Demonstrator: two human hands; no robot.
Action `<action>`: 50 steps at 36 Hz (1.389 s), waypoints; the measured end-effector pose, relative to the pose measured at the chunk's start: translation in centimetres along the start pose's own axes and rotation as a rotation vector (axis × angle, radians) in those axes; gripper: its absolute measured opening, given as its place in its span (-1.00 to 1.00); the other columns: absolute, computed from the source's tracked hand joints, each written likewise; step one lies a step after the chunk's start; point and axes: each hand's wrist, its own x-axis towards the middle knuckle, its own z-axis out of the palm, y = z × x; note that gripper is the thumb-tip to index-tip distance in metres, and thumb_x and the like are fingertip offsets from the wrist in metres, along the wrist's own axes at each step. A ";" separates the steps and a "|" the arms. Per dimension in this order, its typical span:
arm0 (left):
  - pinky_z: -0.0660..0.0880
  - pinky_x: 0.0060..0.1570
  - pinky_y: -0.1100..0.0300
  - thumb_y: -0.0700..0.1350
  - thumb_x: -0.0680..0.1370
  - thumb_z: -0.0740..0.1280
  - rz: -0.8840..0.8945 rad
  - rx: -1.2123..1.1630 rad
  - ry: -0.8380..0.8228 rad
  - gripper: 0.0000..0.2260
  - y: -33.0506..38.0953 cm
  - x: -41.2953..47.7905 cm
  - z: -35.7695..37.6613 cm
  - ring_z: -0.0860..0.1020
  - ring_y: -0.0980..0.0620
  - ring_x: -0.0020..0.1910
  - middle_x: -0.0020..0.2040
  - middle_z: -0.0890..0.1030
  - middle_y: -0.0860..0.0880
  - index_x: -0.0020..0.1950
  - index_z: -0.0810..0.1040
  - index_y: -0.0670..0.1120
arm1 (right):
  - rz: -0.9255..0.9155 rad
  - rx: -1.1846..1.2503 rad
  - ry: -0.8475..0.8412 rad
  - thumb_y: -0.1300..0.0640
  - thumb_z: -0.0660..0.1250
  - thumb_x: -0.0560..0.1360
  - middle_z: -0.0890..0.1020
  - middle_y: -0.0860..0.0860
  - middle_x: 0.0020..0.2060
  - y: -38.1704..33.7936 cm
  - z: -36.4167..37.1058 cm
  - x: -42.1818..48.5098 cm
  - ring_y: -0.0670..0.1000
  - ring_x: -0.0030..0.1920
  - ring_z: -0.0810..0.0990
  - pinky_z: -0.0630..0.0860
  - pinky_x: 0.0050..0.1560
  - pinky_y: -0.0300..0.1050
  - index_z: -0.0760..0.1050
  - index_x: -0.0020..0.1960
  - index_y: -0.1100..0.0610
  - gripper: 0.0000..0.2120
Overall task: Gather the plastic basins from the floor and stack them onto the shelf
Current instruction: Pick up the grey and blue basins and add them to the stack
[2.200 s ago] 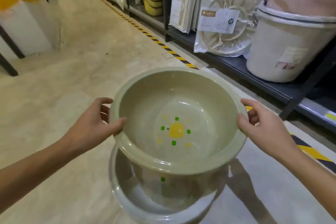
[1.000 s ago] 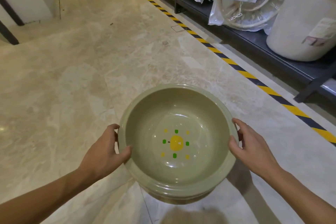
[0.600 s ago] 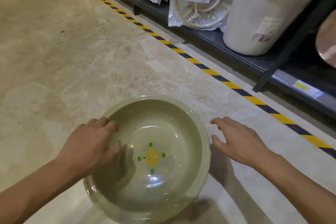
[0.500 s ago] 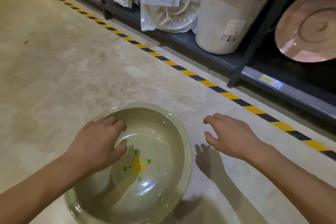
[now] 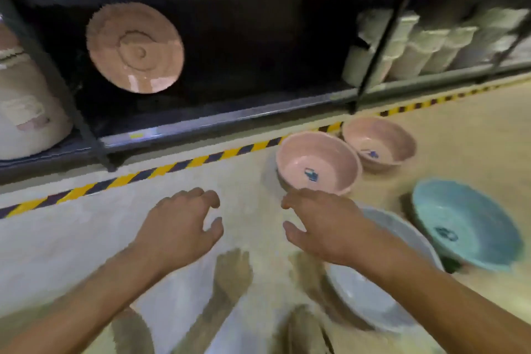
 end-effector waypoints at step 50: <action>0.44 -0.08 0.09 0.10 0.57 0.20 1.698 -0.027 -0.298 -0.65 78.9 -38.7 13.5 0.56 -0.05 0.12 0.18 0.59 0.00 0.32 0.45 0.01 | 2.000 0.241 -0.098 -0.16 0.17 0.61 0.59 0.00 0.17 3.7 15.0 -91.7 0.08 0.04 0.61 0.60 -0.04 0.02 0.39 0.36 -0.03 -0.62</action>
